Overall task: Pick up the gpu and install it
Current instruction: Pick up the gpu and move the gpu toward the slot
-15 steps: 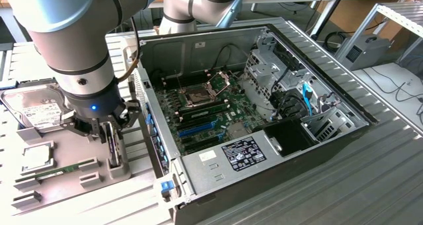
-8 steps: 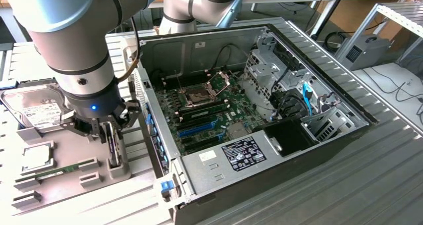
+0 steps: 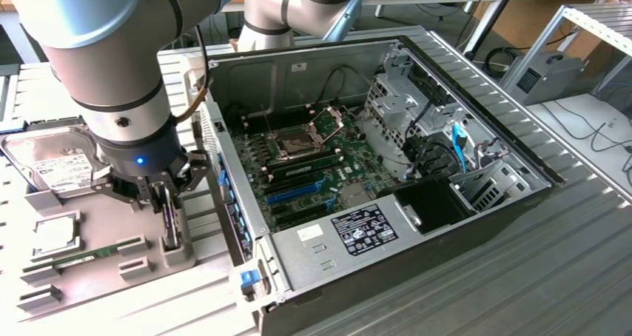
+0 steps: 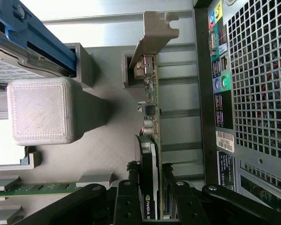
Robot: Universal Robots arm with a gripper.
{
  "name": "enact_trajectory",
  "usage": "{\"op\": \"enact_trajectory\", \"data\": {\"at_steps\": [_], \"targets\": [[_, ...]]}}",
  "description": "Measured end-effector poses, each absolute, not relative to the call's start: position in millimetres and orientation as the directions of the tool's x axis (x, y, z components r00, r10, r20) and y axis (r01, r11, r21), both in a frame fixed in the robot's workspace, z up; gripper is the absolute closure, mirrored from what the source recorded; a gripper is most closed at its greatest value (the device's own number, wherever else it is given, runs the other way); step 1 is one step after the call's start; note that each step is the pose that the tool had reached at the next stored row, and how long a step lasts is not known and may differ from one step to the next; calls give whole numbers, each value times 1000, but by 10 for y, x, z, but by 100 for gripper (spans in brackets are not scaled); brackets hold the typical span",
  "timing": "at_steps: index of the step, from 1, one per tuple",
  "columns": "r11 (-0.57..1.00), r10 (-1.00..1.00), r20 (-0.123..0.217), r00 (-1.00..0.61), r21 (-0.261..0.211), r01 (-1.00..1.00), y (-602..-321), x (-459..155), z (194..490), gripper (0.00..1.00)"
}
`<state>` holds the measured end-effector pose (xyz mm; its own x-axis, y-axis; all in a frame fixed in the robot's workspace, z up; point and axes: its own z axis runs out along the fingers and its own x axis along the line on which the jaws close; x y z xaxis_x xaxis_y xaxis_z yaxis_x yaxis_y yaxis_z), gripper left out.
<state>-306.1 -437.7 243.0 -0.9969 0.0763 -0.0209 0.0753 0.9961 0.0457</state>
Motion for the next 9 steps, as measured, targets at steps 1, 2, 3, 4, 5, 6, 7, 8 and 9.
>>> {"op": "enact_trajectory", "data": {"at_steps": [1,2,3,4,5,6,7,8,9], "targets": [[996,76,-21,-997,46,75,-4377,-3063,2430,69],[996,76,-21,-997,46,75,-4377,-3067,2430,69],[996,76,-21,-997,46,75,-4377,-3067,2430,69],[996,76,-21,-997,46,75,-4377,-3067,2430,69],[996,76,-21,-997,46,75,-4377,-3067,2430,69],[996,76,-21,-997,46,75,-4377,-3067,2430,71],[996,76,-21,-997,46,75,-4377,-3067,2430,71],[996,76,-21,-997,46,75,-4377,-3067,2430,73],[996,76,-21,-997,46,75,-4377,-3067,2430,73]]}}
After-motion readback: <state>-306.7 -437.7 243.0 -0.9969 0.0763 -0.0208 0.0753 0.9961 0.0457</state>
